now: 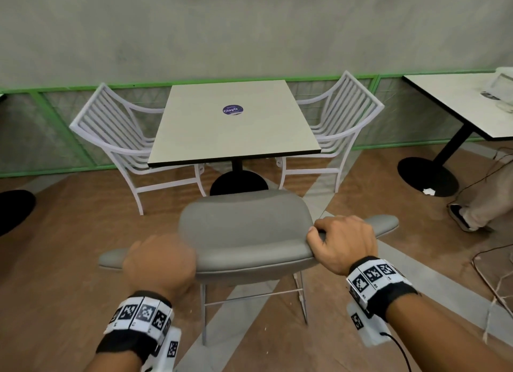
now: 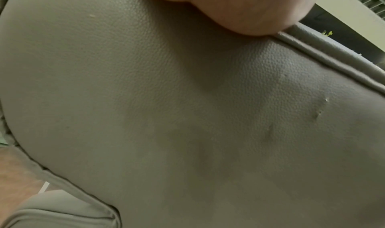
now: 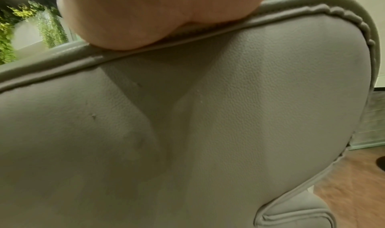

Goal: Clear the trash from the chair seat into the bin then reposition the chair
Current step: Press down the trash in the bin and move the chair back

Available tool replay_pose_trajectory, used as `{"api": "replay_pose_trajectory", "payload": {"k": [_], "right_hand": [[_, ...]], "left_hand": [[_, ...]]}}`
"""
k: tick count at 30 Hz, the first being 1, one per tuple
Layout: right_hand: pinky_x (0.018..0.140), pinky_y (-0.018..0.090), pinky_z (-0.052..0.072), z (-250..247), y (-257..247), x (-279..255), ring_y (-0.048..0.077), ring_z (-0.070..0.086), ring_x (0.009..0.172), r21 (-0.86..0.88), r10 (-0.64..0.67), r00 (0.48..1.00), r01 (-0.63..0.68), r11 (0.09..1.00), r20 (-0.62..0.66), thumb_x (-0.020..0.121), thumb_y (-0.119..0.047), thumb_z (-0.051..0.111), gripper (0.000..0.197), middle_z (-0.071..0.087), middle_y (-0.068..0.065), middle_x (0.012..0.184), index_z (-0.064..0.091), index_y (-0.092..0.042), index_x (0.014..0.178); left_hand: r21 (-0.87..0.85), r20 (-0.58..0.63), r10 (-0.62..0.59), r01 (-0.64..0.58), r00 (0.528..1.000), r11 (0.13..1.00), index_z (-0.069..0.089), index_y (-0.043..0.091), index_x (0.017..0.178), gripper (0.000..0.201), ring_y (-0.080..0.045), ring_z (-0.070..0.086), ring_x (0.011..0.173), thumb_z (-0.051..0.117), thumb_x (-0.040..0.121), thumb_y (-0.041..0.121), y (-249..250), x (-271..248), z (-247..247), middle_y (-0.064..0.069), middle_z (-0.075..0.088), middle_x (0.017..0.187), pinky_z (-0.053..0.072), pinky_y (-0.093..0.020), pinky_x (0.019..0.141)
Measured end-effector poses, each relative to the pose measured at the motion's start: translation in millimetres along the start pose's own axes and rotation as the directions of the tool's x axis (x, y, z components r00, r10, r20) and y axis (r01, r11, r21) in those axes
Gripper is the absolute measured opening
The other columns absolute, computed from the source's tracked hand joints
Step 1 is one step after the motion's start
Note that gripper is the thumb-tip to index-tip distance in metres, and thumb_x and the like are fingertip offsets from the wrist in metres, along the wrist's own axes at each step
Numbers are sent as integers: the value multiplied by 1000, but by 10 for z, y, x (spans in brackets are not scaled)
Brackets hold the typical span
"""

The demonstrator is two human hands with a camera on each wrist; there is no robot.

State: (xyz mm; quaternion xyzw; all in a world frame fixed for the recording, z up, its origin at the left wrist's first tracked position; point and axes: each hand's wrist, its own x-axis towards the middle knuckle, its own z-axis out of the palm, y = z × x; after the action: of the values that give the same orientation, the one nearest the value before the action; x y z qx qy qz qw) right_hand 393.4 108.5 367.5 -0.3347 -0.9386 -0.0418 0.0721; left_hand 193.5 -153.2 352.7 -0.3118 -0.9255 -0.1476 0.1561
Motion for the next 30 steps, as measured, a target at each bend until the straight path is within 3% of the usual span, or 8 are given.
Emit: {"api": "replay_pose_trajectory", "payload": {"k": [2, 9, 12, 18, 24, 30], "right_hand": [[55, 29, 23, 10, -38, 203, 21, 53, 57, -4, 1, 1000, -1, 1000, -6, 86, -51, 38, 45, 60, -1, 57, 56, -17, 61], [54, 29, 25, 108, -54, 863, 22, 53, 56, 0, -4, 1000, 4, 1000, -24, 83, -49, 37, 42, 58, 1, 55, 53, -18, 60], [52, 28, 25, 149, -64, 1135, 22, 52, 55, 11, 4, 1000, -4, 1000, -30, 81, -49, 39, 40, 55, 0, 53, 50, -18, 58], [51, 27, 25, 226, -155, 1616, 22, 48, 54, 4, 28, 998, -27, 1000, -61, 81, -49, 41, 42, 44, -2, 47, 45, -17, 54], [49, 25, 27, 319, -151, 2007, 20, 51, 55, -9, 22, 996, -23, 1000, -88, 82, -50, 41, 40, 49, -4, 49, 56, -20, 61], [52, 24, 42, 378, -146, 2256, 19, 54, 55, 13, 41, 997, -40, 999, -66, 82, -50, 36, 41, 55, -2, 52, 61, -23, 64]], "left_hand": [[18, 20, 3, -4, 1000, 1000, 41, 19, 52, 26, -27, 45, 53, 38, 74, 32, -36, 208, 82, -1, 45, 52, 35, -36, 62], [13, 11, 20, -20, 1000, 1000, 39, 20, 51, 26, -22, 35, 49, 41, 74, 31, -43, 804, 304, 3, 37, 51, 34, -31, 58], [24, 7, 31, -32, 999, 999, 45, 19, 51, 27, -21, 33, 50, 40, 74, 32, -56, 1056, 401, 5, 37, 52, 31, -30, 58], [60, 59, 32, -35, 998, 998, 50, 18, 53, 30, -21, 39, 53, 40, 76, 34, -136, 1557, 591, 4, 43, 52, 34, -32, 63], [30, 41, 32, -33, 999, 999, 46, 19, 51, 31, -21, 39, 50, 39, 77, 35, -152, 1896, 725, 4, 43, 50, 39, -33, 63], [16, -39, 44, -43, 998, 999, 48, 17, 48, 33, -20, 31, 49, 39, 75, 34, -118, 2105, 784, 1, 46, 47, 33, -29, 58]]}}
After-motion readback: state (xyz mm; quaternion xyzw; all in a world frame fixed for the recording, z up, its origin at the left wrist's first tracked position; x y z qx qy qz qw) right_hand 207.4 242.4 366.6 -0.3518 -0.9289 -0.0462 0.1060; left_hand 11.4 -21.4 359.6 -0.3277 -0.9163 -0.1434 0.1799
